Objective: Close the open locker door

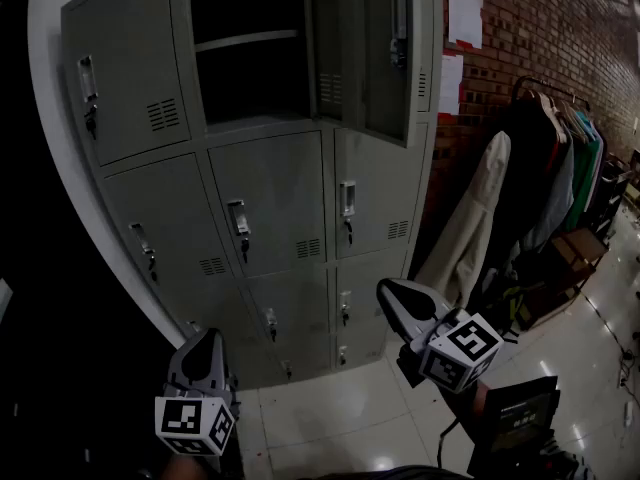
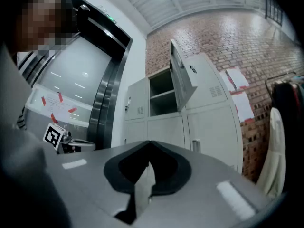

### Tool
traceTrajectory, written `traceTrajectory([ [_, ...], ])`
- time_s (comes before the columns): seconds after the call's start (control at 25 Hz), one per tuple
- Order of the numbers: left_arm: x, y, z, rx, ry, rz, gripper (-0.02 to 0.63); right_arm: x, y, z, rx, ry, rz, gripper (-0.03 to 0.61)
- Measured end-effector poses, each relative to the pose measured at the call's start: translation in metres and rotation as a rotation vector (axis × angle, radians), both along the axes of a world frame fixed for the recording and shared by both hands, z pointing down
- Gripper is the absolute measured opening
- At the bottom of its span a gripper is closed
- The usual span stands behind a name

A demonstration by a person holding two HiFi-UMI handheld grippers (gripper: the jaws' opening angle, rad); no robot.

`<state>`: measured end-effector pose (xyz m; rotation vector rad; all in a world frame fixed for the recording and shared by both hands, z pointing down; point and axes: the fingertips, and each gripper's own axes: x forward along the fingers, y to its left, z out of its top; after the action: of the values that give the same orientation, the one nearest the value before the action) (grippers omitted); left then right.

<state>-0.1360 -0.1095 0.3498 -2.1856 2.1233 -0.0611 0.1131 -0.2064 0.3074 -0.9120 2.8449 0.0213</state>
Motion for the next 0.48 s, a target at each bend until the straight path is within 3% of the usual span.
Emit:
traceTrajectory([
  [0.28,0.008,-0.038,-0.064,0.107,-0.006,0.06,0.005,-0.003,-0.03,-0.085,0.156,-0.073,0.049,0.002],
  [0.48,0.007,-0.074,-0.097,0.177,-0.057,0.169,0.005,0.003,-0.056,-0.143,0.27,-0.121,0.178,0.0],
])
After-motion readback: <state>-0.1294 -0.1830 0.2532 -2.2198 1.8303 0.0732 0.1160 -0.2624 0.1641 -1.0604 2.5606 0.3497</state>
